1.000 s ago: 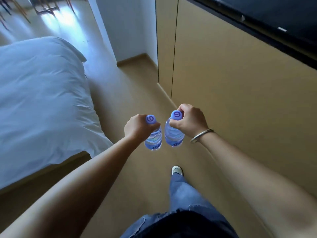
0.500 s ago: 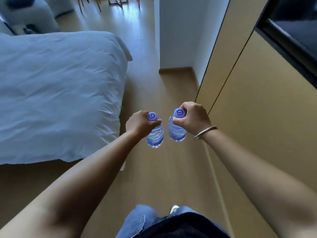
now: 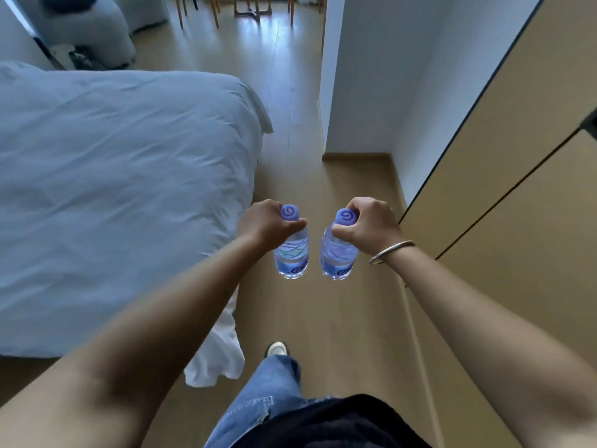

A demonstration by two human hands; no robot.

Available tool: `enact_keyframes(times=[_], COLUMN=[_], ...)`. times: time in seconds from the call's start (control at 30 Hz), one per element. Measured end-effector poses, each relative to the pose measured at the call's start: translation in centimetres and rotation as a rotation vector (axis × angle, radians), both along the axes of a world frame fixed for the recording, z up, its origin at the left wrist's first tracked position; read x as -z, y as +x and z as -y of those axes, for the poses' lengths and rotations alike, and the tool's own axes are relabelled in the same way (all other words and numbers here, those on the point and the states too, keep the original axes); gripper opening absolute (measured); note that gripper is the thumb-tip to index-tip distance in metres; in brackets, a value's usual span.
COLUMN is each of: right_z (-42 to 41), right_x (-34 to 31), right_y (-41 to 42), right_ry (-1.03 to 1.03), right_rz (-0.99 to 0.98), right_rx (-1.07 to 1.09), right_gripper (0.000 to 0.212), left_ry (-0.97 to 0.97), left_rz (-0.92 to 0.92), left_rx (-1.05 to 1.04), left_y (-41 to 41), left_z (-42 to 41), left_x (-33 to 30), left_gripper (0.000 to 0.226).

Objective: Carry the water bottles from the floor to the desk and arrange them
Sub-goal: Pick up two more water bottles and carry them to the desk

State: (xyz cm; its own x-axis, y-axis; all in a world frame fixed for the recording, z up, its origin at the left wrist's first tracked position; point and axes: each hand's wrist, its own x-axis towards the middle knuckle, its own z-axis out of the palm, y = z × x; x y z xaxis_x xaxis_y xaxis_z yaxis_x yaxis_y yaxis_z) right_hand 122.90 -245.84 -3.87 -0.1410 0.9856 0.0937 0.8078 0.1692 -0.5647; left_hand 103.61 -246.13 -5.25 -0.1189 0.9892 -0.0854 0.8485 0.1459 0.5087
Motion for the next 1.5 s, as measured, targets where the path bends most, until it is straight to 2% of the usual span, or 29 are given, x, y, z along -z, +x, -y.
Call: enact_keyframes(times=[0.3,0.63,0.8,1.0,1.2,1.5], right_z=[-11.8,-25.7,-36.0,-49.6,-60.5,-74.7], right_x=[-2.3,-0.3,0.3,0.1,-0.3,1.1], right_y=[-6.6,-11.1,-11.9,-12.6,-11.9,-14.1], right_ry=[0.074,-0.036,-0.056,-0.037,-0.018,-0.069], right_rz=[-0.013,0.006,-0.008,0.039,0.053,0.124], right_rx=[0.005,-0.053,-0.111,-0.199,-0.165,-0.166], right_gripper=[0.025,0.026,0.027,0.029,0.024,0.029], left_ry=[0.079,-0.007,-0.043,0.028,0.069,0.038], left_rz=[-0.126,-0.110,-0.109,-0.088,-0.080,-0.089], left_rx=[-0.049,-0.076,-0.062,-0.063,-0.078,-0.055], left_y=[-7.6,-11.9,-12.2,-12.0,-12.4,-15.0], left_z=[-13.5,-25.8,-36.3,-49.7,-59.6,-74.3], left_x=[-2.7,0.4,1.4,0.4,-0.6,0.3], left_gripper=[0.052,0.051,0.043,0.054,0.049,0.045])
